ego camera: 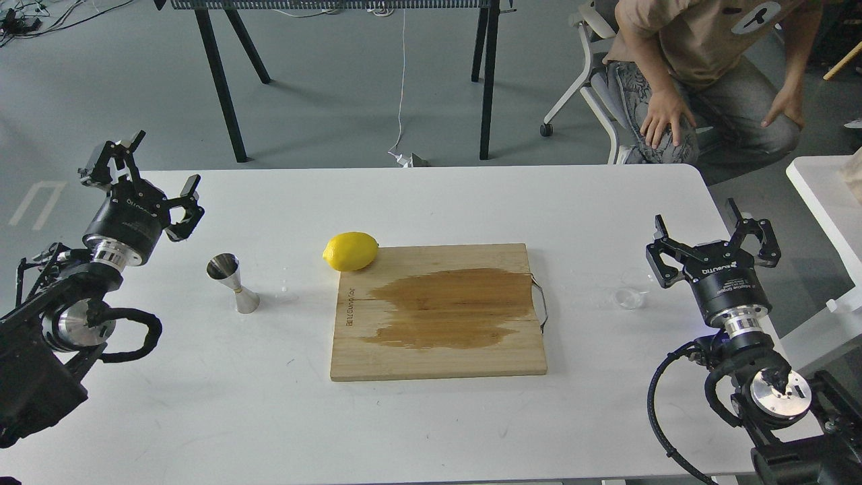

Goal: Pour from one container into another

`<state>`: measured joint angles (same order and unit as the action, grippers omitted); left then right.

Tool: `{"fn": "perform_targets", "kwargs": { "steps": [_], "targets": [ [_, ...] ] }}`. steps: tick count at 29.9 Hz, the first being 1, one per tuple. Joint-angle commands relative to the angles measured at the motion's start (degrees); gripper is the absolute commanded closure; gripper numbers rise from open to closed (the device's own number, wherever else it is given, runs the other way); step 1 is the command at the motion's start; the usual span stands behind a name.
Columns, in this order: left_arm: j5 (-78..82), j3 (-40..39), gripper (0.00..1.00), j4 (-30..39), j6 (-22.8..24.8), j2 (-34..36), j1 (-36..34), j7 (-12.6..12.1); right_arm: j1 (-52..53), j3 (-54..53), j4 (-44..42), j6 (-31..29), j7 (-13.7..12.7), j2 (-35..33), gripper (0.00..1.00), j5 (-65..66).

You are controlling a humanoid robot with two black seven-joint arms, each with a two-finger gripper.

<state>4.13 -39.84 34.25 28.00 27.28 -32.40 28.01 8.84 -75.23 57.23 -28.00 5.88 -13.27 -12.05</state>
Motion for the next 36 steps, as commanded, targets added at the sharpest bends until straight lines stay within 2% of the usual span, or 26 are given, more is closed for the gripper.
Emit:
{"fn": "perform_targets", "kwargs": {
  "steps": [1,17,21,26,32,34,36],
  "targets": [
    [0.00,0.03,0.00,0.12,0.00,0.14,-0.12,-0.01,-0.05,0.00,-0.02,0.00,0.00,0.08,0.01,0.01],
    [0.61,-0.68,0.00,-0.06,0.00,1.11,-1.17,-0.01,0.12,-0.44,0.07,0.00,0.09,0.35,0.01,-0.08],
    [2.27,-0.15,0.00,-0.06,0.00,4.53,-1.26,-0.01,0.12,0.00,-0.02,0.00,0.00,0.35,0.01,0.01],
    [13.25,-0.67,0.00,0.03,0.00,8.92,-1.96,-0.01,0.12,0.09,0.07,0.00,0.00,0.17,0.01,0.01],
    [33.26,-0.24,0.00,0.73,0.00,12.62,-6.79,-0.01,0.04,0.52,0.25,0.00,0.00,-0.09,0.01,0.01],
    [41.88,-0.32,0.00,2.39,0.00,13.06,-7.24,-0.01,-0.05,0.61,0.25,0.00,-0.08,0.00,0.01,0.01],
    [47.26,-0.33,0.01,6.86,0.00,14.20,-7.15,-0.01,-0.14,0.61,0.16,0.00,-0.08,0.00,0.01,0.45]
  ]
}}
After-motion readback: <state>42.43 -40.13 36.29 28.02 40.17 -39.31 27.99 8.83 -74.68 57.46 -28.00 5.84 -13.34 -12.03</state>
